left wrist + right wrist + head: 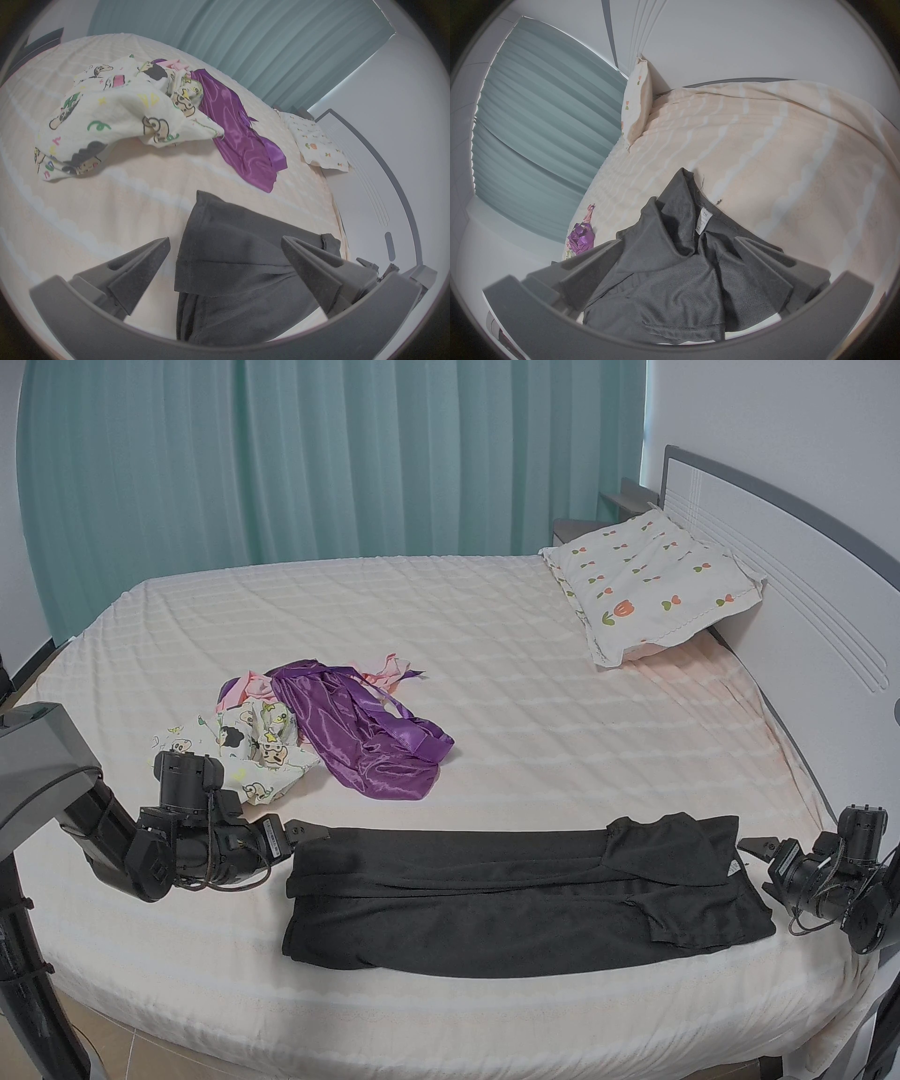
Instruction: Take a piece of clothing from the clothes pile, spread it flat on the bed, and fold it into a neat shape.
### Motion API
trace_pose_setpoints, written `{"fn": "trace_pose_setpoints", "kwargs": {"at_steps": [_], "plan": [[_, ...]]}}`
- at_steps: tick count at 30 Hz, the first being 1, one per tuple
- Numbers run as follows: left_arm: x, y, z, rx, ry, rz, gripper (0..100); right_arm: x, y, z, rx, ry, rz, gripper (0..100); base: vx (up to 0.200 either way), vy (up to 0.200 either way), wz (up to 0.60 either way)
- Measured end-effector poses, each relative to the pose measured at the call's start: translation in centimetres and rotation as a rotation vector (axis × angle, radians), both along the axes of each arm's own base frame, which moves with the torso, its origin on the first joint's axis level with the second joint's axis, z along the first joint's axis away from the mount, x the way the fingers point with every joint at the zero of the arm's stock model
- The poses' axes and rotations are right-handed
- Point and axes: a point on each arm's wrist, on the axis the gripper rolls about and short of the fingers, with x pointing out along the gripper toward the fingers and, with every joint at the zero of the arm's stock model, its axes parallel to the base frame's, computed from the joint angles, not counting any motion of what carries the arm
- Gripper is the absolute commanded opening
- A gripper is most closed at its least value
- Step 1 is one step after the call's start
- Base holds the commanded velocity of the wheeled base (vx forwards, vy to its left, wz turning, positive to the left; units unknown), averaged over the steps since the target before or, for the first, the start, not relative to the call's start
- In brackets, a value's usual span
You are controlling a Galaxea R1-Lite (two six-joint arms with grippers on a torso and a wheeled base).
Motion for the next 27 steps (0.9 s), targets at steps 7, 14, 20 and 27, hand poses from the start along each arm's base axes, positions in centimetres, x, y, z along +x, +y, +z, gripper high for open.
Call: {"fn": "trace_pose_setpoints", "kwargs": {"at_steps": [7, 14, 20, 27], "plan": [[0.8, -1.5, -1.4, 0.028, 0.021, -0.025, 100, -0.3, 0.1, -0.2, -0.002, -0.019, 0.004, 100, 0.000, 0.000, 0.00], [1.2, -2.1, -2.9, 0.129, 0.013, -0.082, 100, -0.4, 0.1, -0.5, 0.001, -0.007, 0.004, 100, 0.000, 0.000, 0.00], [0.9, -2.2, -3.7, 0.148, 0.037, -0.080, 100, -0.4, 0.1, -0.6, 0.002, -0.002, 0.005, 100, 0.000, 0.000, 0.00], [0.8, -2.6, -3.8, 0.150, 0.035, -0.094, 100, -0.4, 0.1, -0.6, 0.002, -0.001, 0.007, 100, 0.000, 0.000, 0.00]]}}
